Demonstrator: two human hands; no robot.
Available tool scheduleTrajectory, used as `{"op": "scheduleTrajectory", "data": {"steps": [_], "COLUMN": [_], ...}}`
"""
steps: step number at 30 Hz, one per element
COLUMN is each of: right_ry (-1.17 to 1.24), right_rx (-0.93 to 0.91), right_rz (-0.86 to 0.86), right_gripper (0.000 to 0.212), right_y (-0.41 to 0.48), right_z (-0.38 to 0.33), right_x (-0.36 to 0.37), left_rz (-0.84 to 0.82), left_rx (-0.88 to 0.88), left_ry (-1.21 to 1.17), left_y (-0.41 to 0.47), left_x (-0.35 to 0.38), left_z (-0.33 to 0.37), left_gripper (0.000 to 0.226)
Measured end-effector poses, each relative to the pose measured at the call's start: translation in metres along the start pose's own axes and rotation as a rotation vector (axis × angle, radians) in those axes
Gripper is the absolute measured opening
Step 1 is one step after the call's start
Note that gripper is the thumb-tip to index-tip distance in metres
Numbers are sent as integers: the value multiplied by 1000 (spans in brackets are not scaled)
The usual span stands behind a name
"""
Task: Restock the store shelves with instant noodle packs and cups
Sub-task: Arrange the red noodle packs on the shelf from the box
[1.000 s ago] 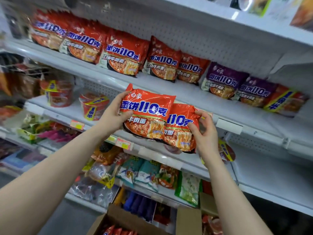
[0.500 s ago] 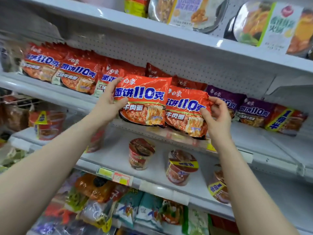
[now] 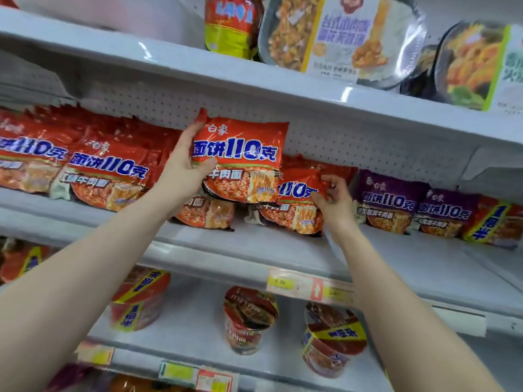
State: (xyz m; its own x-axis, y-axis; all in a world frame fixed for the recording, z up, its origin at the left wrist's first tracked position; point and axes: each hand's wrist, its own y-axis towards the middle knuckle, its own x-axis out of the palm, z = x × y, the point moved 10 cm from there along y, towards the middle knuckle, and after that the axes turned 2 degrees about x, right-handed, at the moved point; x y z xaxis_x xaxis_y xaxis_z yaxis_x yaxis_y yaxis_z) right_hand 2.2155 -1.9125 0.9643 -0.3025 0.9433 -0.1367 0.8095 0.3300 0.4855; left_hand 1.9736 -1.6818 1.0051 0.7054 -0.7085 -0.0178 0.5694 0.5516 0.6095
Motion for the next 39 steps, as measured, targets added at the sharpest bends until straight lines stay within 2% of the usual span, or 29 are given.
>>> {"op": "scheduleTrajectory", "data": {"steps": [7,14,18,21,22,24,27,31,34,36,39], "right_ry": [-149,-354,-168,57,100,56,-26,-147,-193,-199,-258], "right_rx": [-12,-112,-109,-83,-63,-49,-10,59,97,104,100], "right_rz": [-45,-20,112,37,-13,-73,-56,-49,-64,-65,-82], "right_gripper": [38,36,30,29,33,57,79,91,91,87,82], "right_y": [33,38,17,-5,-11,-18,-18,-12,-6,-1,8], "right_z": [5,-4,-34,-43,-42,-38,-22,2,18,21,20], "right_x": [42,39,15,13,15,16,8,6,12,16,25], "left_rz": [-17,-77,-89,-111,-123,-151,-167,-184,-279,-335,-334], "left_rx": [55,42,28,37,43,46,3,-23,-17,23,141], "left_ry": [77,76,64,84,92,78,101,343,598,748,979], "left_y": [22,19,15,13,11,6,-3,-10,-16,-21,-20], "left_x": [7,27,47,66,73,88,103,116,127,133,135], "left_z": [-5,-12,-14,-15,-15,-19,-31,-42,-49,-51,-52], "left_gripper": [65,65,65,65,65,66,69,76,83,85,85]}}
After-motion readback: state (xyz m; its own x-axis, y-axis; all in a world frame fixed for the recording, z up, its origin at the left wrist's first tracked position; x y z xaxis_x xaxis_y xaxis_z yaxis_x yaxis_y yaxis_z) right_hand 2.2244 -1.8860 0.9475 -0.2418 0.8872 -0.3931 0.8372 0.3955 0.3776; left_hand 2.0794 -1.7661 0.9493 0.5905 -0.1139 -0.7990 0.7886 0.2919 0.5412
